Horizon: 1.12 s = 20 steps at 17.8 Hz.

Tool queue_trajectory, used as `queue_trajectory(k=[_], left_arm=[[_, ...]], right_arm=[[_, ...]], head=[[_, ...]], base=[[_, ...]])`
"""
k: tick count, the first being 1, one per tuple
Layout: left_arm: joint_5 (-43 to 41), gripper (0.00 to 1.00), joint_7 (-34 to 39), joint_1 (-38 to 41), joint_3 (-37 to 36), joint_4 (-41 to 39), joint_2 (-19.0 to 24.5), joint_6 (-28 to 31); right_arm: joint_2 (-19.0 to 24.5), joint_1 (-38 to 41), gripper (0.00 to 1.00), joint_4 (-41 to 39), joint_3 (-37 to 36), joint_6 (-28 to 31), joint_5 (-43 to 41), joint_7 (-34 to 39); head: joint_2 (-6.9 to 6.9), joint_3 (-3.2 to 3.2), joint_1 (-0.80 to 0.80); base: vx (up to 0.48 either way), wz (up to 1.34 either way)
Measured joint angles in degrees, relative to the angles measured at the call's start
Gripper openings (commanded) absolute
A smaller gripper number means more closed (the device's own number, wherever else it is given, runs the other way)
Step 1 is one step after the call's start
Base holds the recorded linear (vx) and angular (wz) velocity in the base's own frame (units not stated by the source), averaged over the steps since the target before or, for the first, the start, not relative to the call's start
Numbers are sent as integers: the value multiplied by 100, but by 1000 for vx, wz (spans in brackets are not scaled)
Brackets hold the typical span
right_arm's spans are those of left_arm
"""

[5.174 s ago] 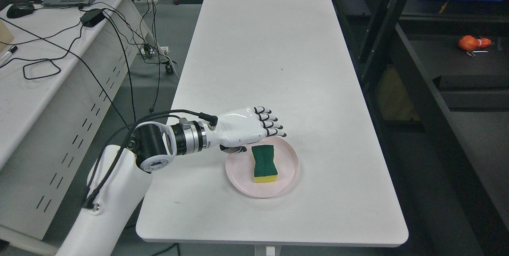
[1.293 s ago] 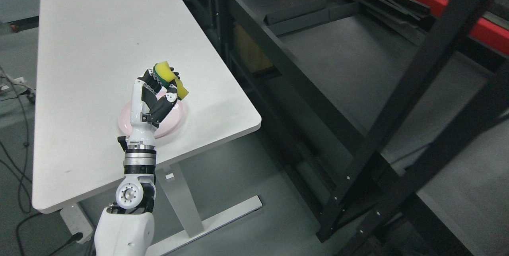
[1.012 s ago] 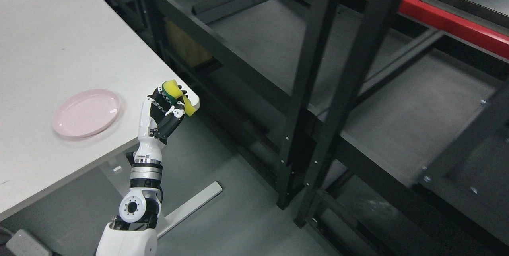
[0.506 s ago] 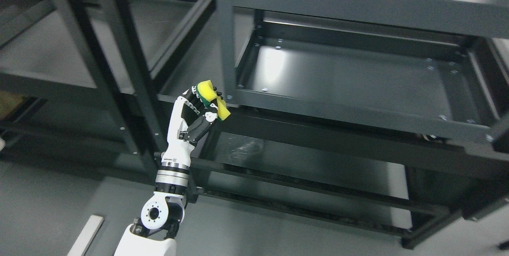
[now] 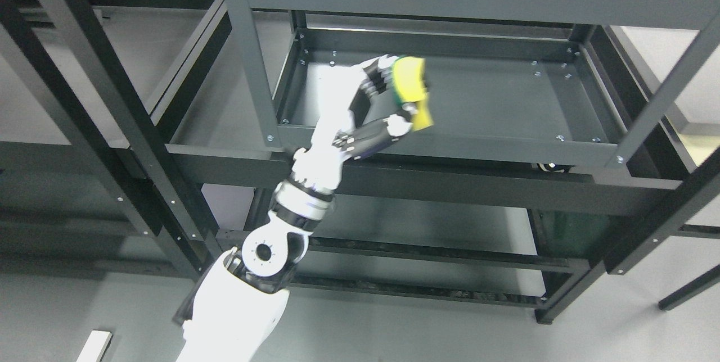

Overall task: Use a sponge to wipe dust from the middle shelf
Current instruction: 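Carry the sponge toward the metal shelf while the robot turns, then reach the left hand into the middle shelf, sponge down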

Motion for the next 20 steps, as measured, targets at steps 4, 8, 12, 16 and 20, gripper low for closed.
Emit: queue_trajectory(k=[4,8,12,16,20], left_arm=[[-582,0,-269,-1214,-986,-66,0,-37],[-953,0,-434,-2674,-1673,51,-1,-121],[-1498,0,-484,-4122,-2147,439,-1,-576],[-2484,0,-492,-4935,-2494,1050,-1,-1191],[-3529,0,-672,-5308,-2671,1637,-2,-1792]], right_arm=[[0,1,100,0,0,0,0,12],[0,0,100,0,0,0,0,15],[0,4,100,0,0,-1,0,16],[0,3,100,0,0,-1,0,37],[0,3,100,0,0,0,0,39]], head=[[0,0,0],[0,0,0],[0,0,0],[0,0,0],[-1,0,0]], base=[[33,57],[75,-42],[62,-303],[73,-307],[67,-204]])
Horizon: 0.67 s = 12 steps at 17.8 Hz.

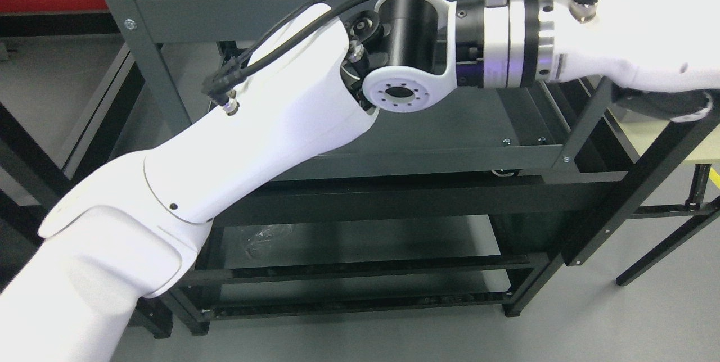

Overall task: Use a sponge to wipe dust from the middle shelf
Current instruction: 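Reach the left hand into the middle shelf, sponge down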

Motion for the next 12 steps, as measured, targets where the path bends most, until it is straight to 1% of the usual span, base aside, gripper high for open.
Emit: queue_trajectory(k=[3,5,8,12], left_arm=[[-649,0,-268,-102,-3,357,2,-454],[-997,0,-417,-116,57,548,79,-742],[-1250,0,-614,-82,187,620,344,-979],[-1412,0,-997,78,480,543,784,-1060]], right_arm=[[0,0,100,0,0,0,0,-17],[0,0,100,0,0,0,0,-21],[0,0,100,0,0,0,0,-25],[0,-1,100,0,0,0,0,-27]], head=[[0,0,0],[-1,0,0],[-1,0,0],[0,0,0]], base=[[17,-58],[0,0],[0,0],[0,0]])
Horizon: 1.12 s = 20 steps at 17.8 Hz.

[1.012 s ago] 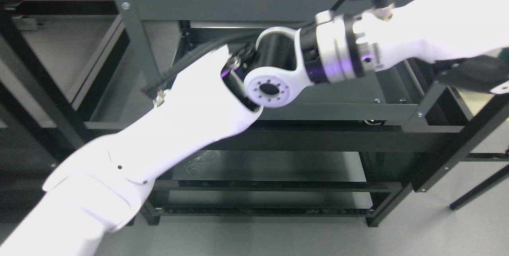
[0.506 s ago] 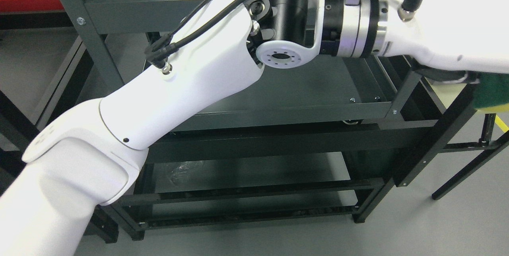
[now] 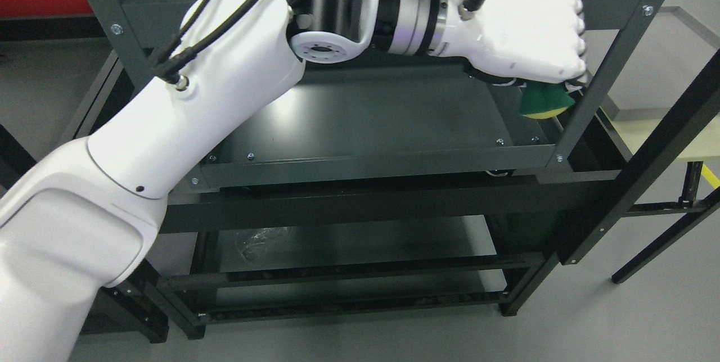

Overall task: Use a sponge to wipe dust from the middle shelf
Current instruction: 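Reach the left hand into the middle shelf, sponge down, then drag the sponge along the shelf surface toward the robot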

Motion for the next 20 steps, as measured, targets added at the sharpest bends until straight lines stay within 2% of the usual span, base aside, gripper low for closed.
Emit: queue_trajectory(k=[4,11,20], left_arm=[[13,0,-220,204,355,-253,469,-13],[566,0,-506,387,877,-809,1435,-14],[1540,0,-556,877,1561,-1220,3069,-15]], right_arm=[[0,0,100,0,0,0,0,-2],[0,0,100,0,0,0,0,-3],[0,1,100,0,0,0,0,-4]], head=[[0,0,0],[0,0,0],[0,0,0]], base=[[0,0],[0,0],[-5,12]])
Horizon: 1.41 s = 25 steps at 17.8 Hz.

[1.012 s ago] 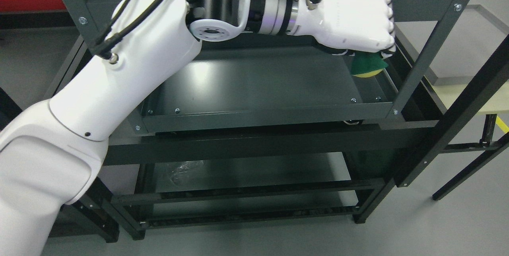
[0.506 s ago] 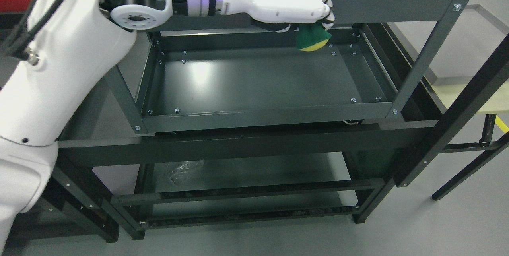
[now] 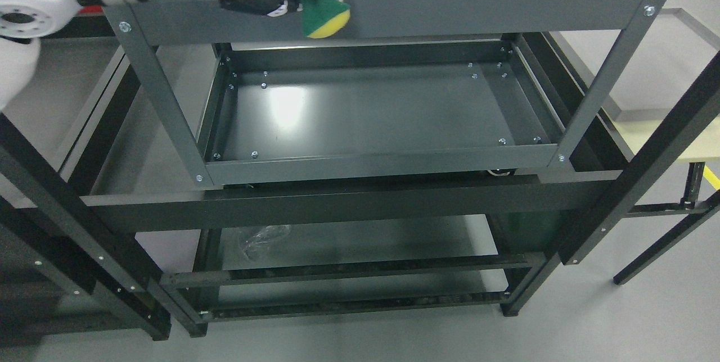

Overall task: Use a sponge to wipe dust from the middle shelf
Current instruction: 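Drag the sponge along the shelf surface toward the robot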

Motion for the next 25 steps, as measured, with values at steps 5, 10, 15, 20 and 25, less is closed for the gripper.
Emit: queue_trajectory(k=[5,10,15,20,25], left_arm=[[493,0,-9,496,488,-116,782,0],[653,0,-175,774,839,-180,1167,0],[190,0,-388,646,987,-115,723,-2],[-601,0,-411,86,964,274,-296,-2],[-1461,0,-324,-669,853,965,-1728,-7]], right_arm=[[0,0,100,0,0,0,0,0],[0,0,100,0,0,0,0,-1],[0,0,100,0,0,0,0,-2],[0,1,100,0,0,0,0,-12],[0,0,100,0,0,0,0,-26]], head=[[0,0,0],[-2,0,0],[-2,0,0],[-2,0,0],[-2,0,0]], base=[[-9,31],[-3,7],[0,0],[0,0],[0,0]])
